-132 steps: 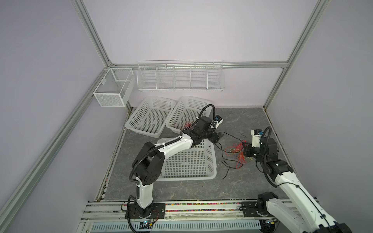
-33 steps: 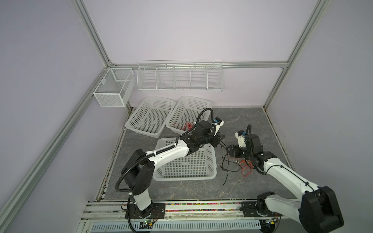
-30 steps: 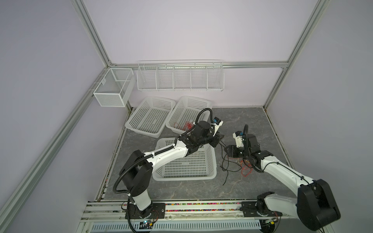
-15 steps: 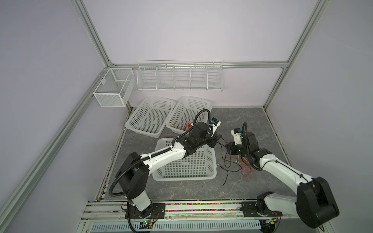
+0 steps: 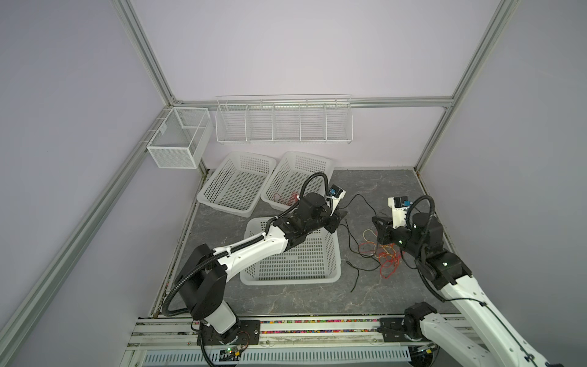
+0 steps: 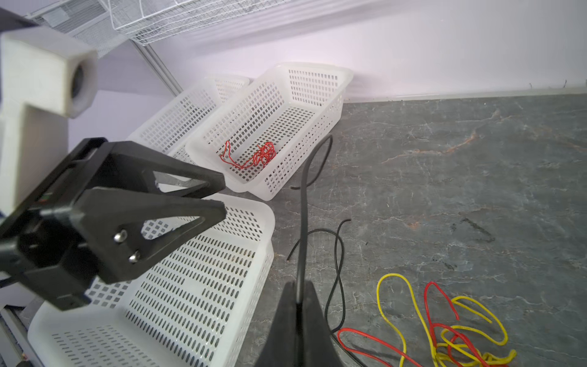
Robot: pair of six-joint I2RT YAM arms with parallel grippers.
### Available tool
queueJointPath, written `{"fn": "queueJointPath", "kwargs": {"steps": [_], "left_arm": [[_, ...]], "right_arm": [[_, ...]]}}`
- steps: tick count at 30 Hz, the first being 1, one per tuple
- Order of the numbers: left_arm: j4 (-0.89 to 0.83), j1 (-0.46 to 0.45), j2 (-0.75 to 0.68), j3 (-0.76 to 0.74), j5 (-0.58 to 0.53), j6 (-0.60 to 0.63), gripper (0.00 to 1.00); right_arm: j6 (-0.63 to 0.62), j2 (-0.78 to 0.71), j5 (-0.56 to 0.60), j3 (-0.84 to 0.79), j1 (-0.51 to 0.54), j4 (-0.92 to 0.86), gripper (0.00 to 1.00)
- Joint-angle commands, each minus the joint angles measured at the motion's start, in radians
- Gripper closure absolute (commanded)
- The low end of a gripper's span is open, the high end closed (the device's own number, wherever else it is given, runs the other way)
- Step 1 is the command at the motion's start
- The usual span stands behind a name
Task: Untangle the cables
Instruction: 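Grasp the black wire with the right gripper while the left gripper moves toward the tangle, then lift the black wire high with the right gripper, pulling it from the tangle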
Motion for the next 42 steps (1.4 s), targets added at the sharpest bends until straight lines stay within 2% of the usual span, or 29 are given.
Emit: {"fn": "queueJointPath", "kwargs": {"steps": [1,4,6,10,16,20,24,28,32,38,40,42], "left_arm": [[0.041,-0.002,-0.031,-0.023,-0.011,0.021,0.6],[0.107,-0.002,-0.04,-0.057,-0.011,0.045,0.36],[0.133,-0.003,-0.046,-0.072,0.005,0.077,0.29],[0.134,-0.008,-0.047,-0.078,-0.003,0.16,0.23],[0.192,-0.031,-0.039,-0.105,-0.092,0.331,0.14],[0.243,-0.034,-0.012,-0.104,-0.111,0.413,0.14],[0.27,-0.034,0.021,-0.082,-0.118,0.444,0.16],[0.298,-0.036,0.03,-0.086,-0.078,0.463,0.31],[0.315,-0.037,0.022,-0.109,-0.034,0.47,0.62],[0.309,-0.039,0.007,-0.131,-0.022,0.473,0.95],[0.312,-0.039,0.002,-0.14,-0.024,0.474,1.0],[0.316,-0.039,-0.002,-0.146,-0.028,0.473,1.0]], "right_arm": [[-0.061,-0.021,-0.057,0.017,0.003,-0.027,0.94],[-0.072,-0.015,-0.12,0.015,0.004,-0.028,0.94],[-0.074,-0.01,-0.17,0.014,0.005,-0.023,0.94],[-0.082,-0.003,-0.233,0.013,0.004,-0.02,0.94],[-0.097,0.015,-0.324,0.022,0.005,-0.023,0.93],[-0.097,0.039,-0.389,0.028,0.005,-0.012,0.93],[-0.098,0.054,-0.445,0.032,0.006,0.001,0.92],[-0.099,0.064,-0.47,0.036,0.006,0.005,0.89],[-0.09,0.064,-0.454,0.03,0.007,0.018,0.88],[-0.081,0.087,-0.409,0.025,0.006,0.03,0.88],[-0.078,0.095,-0.402,0.024,0.005,0.036,0.88],[-0.074,0.103,-0.404,0.026,0.005,0.042,0.88]]}}
